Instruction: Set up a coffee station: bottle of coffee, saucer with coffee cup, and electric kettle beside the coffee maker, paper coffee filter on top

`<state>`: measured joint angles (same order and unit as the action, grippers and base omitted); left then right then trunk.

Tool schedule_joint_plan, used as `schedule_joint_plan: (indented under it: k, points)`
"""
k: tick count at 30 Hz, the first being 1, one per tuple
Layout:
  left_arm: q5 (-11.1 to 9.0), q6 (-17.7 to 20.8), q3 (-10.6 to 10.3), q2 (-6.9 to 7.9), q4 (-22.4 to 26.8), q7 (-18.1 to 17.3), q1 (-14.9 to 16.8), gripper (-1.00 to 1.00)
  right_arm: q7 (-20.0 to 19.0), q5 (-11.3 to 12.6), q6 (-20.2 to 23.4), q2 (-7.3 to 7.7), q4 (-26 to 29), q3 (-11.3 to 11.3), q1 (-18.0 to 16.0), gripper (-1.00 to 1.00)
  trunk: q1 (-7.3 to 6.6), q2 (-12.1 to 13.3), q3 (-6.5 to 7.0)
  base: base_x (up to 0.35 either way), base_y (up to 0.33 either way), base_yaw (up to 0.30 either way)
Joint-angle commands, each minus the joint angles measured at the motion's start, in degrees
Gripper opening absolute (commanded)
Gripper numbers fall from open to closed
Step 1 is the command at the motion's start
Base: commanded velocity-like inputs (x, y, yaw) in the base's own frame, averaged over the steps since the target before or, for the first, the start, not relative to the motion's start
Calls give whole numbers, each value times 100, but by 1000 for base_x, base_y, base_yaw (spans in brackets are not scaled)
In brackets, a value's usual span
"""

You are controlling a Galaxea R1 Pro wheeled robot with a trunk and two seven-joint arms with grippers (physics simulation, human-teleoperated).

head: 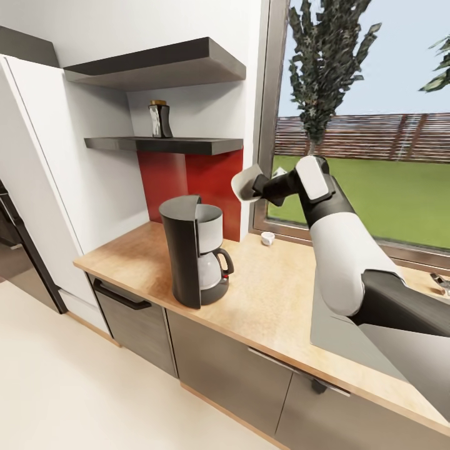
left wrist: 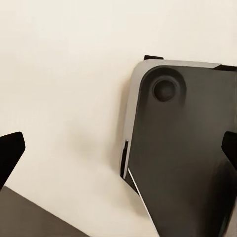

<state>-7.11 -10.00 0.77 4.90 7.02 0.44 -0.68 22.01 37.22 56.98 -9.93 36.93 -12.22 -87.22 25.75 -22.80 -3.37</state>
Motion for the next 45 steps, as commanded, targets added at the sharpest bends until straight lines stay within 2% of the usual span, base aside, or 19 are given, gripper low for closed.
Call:
schedule_joint_plan:
  k: [1,9,20,21,24,28,32,45]
  points:
    - [-36,-8,3,-2,10,0,-2,100,74,89,6,-7,38,-25,-6,-100,4,-11,-12,0,0,0]
    - [-36,-11,2,-5,10,0,-2,100,90,218,15,-7,23,-25,-6,-100,4,-11,-12,0,0,0]
    - [-36,-11,11,-6,10,0,-5,100,93,389,16,-7,-327,-77,-6,-100,4,-11,-12,0,0,0]
    - [-36,-11,11,-6,10,0,-4,100,93,1853,16,-7,-860,-77,-6,-100,4,-11,-12,0,0,0]
    - [-36,-11,11,-6,10,0,-3,100,93,2087,16,-7,-858,-76,-6,-100,4,-11,-12,0,0,0]
    - [-36,-11,11,-6,10,0,-3,100,93,2785,23,-7,-861,-47,-6,-100,4,-11,-12,0,0,0]
    - [-36,-11,11,-12,10,0,-2,100,93,3011,24,-7,-863,-29,-6,-100,4,-11,2,0,0,0]
    - [-36,-11,11,-24,10,0,-2,100,113,3002,36,-7,-920,-18,-6,-100,4,-11,111,0,0,0]
